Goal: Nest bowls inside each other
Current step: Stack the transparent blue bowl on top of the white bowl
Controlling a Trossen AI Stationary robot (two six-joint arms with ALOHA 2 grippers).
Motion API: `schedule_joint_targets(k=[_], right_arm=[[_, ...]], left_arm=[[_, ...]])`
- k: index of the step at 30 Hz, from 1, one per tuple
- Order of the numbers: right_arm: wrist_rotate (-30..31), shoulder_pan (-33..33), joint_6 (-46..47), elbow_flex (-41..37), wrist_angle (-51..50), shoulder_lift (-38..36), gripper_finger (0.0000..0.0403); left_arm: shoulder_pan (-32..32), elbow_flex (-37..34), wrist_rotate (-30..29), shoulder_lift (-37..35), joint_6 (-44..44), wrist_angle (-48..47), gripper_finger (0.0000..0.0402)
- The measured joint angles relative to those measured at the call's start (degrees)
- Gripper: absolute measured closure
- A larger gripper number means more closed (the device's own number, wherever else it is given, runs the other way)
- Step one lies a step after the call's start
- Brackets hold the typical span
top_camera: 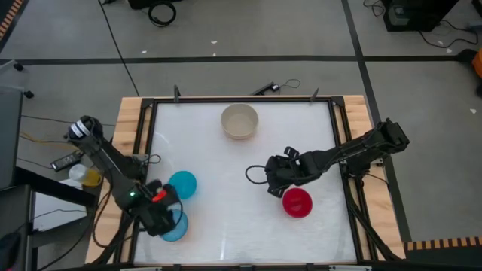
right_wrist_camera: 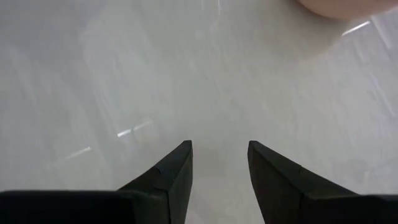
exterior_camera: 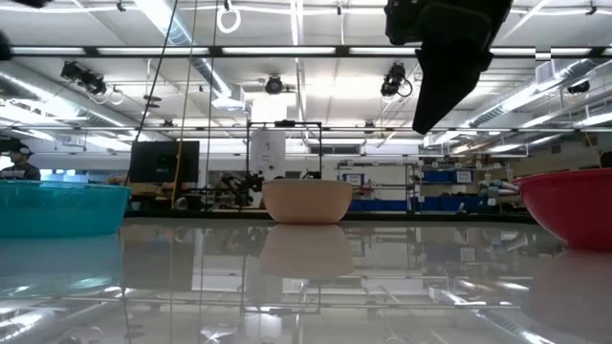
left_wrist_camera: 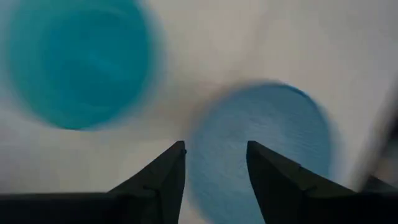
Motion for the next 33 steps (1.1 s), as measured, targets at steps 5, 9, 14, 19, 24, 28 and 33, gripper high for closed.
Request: schedule_joint_targets(k=[5,9,14,19,24,28,33], right_arm=[[0.1,-0.7,-0.3,0.0,0.6,0.0,0.0241],[0.1,-0.7,-0.4,0.0,0.5,0.0,0.0241],[0.2,-0.3,-0.4,0.0,-0.3,0.0,0.0241],[1.5,-0.3,0.0,-0.5,-0.8,0.0,0.0241],[1.2,-1.1,0.0,-4.2,2.6,0.0,0.0241],[0.0,-2.1,0.3,-7.6,6.1,0.0,0.0241],[-0.2,-3.1,0.1,-11.3,16.3,0.0,0.0242]], left_arm=[[7.4,-0.5,-2.0,-0.9,3.8,-12.0,0.0244],[15.8,-6.6,-2.3,-3.0,11.0,-9.9,0.0248],[26.5,-13.5,-2.4,-7.1,19.9,-4.4,0.0249],[33.3,-17.0,-1.4,-11.6,27.2,1.7,0.0249],[37.7,-20.6,4.5,-12.7,32.5,7.5,0.0249],[39.0,-22.6,6.5,-12.5,33.3,9.1,0.0249],[39.8,-22.7,4.6,-12.5,35.7,11.7,0.0289]])
